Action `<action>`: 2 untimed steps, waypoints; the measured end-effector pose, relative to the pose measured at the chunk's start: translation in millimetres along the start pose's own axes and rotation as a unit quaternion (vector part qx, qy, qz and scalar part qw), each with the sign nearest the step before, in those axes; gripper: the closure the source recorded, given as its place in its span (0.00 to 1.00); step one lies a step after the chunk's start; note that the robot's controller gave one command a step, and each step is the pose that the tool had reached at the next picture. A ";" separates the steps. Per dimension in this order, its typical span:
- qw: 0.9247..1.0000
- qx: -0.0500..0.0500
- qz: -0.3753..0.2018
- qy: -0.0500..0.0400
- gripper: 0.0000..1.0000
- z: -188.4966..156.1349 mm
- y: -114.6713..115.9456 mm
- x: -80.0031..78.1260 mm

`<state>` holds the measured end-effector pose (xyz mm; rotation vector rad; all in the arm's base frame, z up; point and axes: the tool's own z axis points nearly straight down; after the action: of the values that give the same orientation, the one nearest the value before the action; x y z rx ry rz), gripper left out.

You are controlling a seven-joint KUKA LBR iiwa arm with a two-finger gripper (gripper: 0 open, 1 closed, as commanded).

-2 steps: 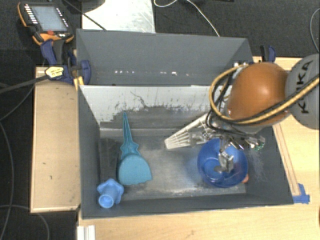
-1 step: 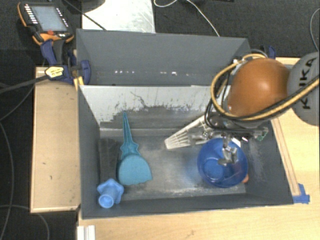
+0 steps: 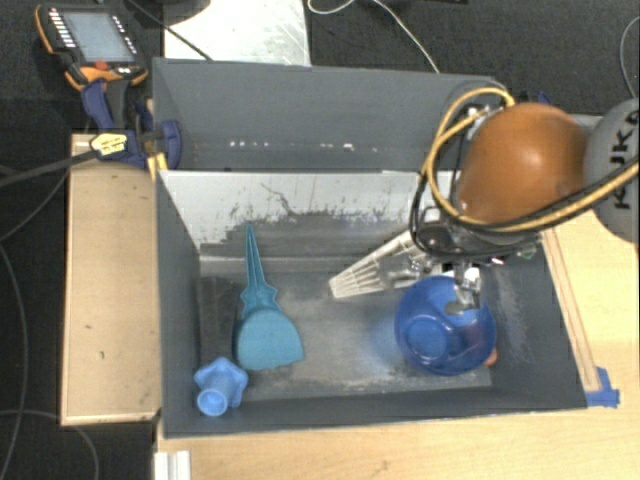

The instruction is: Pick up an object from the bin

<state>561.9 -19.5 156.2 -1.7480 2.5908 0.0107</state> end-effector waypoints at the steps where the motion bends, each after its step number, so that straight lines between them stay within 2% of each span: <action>1: 0.994 0.000 0.110 -0.001 0.00 40.0 11.9 9.0; 2: 0.995 0.001 0.103 -0.001 0.00 39.6 10.7 8.6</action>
Offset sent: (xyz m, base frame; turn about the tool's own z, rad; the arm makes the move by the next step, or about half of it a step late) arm 0.0158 -0.0083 -0.0681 -0.2339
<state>549.2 -22.9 116.4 -1.4718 2.7549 0.0121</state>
